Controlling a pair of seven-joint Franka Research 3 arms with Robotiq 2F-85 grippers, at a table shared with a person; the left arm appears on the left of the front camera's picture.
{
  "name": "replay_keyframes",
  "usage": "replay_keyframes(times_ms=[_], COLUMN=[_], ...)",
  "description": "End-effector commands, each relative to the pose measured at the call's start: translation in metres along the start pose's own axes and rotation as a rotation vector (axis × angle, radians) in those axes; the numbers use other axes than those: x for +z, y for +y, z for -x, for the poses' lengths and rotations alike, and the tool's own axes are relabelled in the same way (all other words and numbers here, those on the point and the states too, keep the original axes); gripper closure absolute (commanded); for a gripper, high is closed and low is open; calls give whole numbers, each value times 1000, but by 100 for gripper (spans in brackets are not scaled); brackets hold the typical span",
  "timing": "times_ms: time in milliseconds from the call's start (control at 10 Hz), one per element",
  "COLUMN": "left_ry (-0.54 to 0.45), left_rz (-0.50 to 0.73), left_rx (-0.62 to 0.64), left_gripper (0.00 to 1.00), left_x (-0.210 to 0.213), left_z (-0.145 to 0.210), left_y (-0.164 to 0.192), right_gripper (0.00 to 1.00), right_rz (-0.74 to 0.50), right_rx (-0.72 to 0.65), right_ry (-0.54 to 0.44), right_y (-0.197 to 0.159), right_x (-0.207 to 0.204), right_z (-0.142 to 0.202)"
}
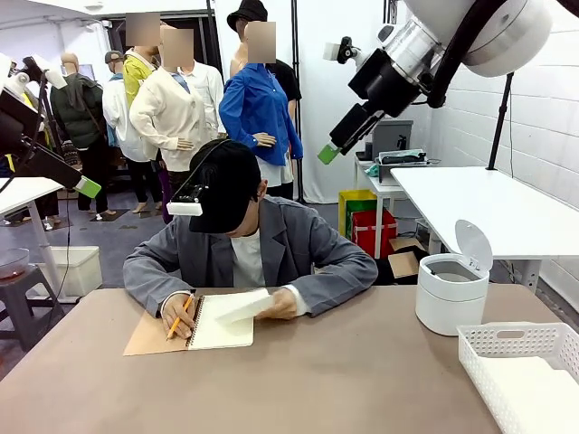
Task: Sort the paper based on its condition.
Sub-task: If a person hands you a paper, place it in the Organizing basket , and if it's crumpled, put it in the Trash can.
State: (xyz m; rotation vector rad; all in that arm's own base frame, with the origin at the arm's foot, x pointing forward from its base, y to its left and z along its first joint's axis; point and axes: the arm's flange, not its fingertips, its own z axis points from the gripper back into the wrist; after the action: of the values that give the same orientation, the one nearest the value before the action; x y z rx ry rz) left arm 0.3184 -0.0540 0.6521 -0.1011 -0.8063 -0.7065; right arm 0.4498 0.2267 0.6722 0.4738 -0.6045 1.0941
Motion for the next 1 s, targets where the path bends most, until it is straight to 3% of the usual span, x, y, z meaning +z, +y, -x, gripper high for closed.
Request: replay_keyframes(times_ms=[0,600,900], left_ry=[-2,-2,-2], left_rz=[-2,-2,-2], left_rx=[1,1,1], left_gripper=[0,0,0], left_x=[0,0,0], left_z=[0,0,0], left_y=[1,1,1], right_gripper=[0,0,0], right_rz=[-8,2,-1], right_rx=[5,16,34], right_ry=[-25,-41,-11], right_y=[4,39,35], right_x=[-4,-23,-21], right_z=[-4,0,-8])
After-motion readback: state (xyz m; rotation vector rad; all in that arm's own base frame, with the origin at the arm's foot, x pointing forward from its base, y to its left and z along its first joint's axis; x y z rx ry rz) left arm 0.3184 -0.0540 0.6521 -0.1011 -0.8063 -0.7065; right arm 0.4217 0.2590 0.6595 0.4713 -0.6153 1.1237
